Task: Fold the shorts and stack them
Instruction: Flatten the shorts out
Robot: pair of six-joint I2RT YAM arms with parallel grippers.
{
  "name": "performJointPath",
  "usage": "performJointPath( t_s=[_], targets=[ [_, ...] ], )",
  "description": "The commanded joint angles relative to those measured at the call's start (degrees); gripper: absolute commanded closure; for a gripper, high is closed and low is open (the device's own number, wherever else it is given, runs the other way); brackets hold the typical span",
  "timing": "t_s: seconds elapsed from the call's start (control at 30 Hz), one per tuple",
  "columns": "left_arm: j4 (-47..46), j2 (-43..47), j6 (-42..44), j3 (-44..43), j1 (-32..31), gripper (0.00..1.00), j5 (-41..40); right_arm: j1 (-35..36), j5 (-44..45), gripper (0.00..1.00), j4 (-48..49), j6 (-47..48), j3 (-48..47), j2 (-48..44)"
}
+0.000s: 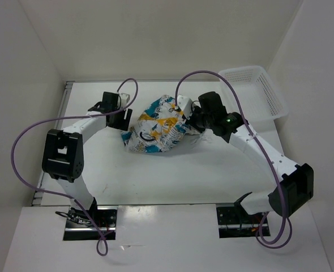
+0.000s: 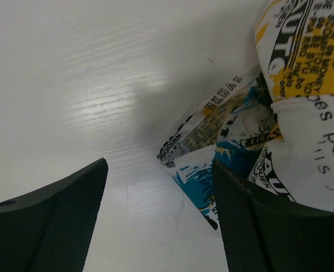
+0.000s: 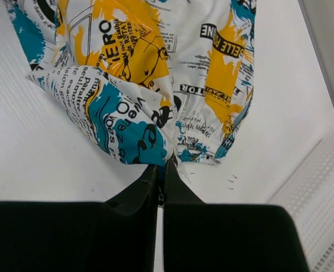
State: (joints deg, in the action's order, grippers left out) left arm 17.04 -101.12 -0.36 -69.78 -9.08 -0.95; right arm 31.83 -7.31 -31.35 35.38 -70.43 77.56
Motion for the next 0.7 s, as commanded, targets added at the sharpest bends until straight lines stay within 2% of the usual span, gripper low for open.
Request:
performJointPath(
  t_s=[0.0, 0.13, 0.27, 0.37, 0.43, 0.47, 0.5, 0.57, 0.6, 0.63, 0.67],
  targets=[
    [1.6, -0.39, 0.36, -0.37, -1.99, 0.2, 0.0, -1.16, 1.86, 1.0, 1.73, -0.92, -0.23, -0.57],
    [1.67, -2.23, 0.36, 2.63, -1.99, 0.18, -3.0, -1.16, 1.86, 1.0, 1.73, -0.39, -0.23, -0.57],
    [6.86, -6.63, 0.36, -1.85, -1.99, 0.19, 3.23, -1.16, 1.86, 1.0, 2.35, -0.39, 0.29, -0.57],
    [7.74, -7.86, 0.36, -1.85, -2.52, 0.21, 4.47, -1.16, 1.86, 1.0, 2.35, -0.39, 0.3, -0.57],
    [8.53, -7.86, 0.36, -0.8, -2.52, 0.26, 4.99, -1.16, 2.38, 1.0, 3.05, -0.39, 0.82, -0.57],
    [8.54, -7.86, 0.36, -0.19, -2.52, 0.3, 5.95, -1.16, 2.39, 1.0, 3.05, -0.39, 0.82, -1.09],
    [8.54, -7.86, 0.36, 0.43, -2.52, 0.48, 7.0, -1.16, 2.39, 1.0, 3.75, -0.39, 1.35, -1.09],
    [9.15, -7.86, 0.36, 1.05, -2.52, 0.72, 8.68, -1.16, 2.91, 1.0, 5.59, -1.8, 1.35, -1.09],
    [9.15, -7.86, 0.36, 0.44, -2.52, 0.93, 10.6, -1.16, 2.92, 1.0, 6.38, -2.5, 1.35, -1.09],
    [9.15, -7.86, 0.36, -0.09, -2.52, 1.0, 11.4, -1.16, 3.79, 1.0, 7.18, -3.55, 0.48, -0.49],
    [10.63, -7.17, 0.36, -1.83, -2.52, 1.0, 12.28, -1.16, 5.1, 1.0, 9.01, -3.56, -0.14, -0.48]
  ],
)
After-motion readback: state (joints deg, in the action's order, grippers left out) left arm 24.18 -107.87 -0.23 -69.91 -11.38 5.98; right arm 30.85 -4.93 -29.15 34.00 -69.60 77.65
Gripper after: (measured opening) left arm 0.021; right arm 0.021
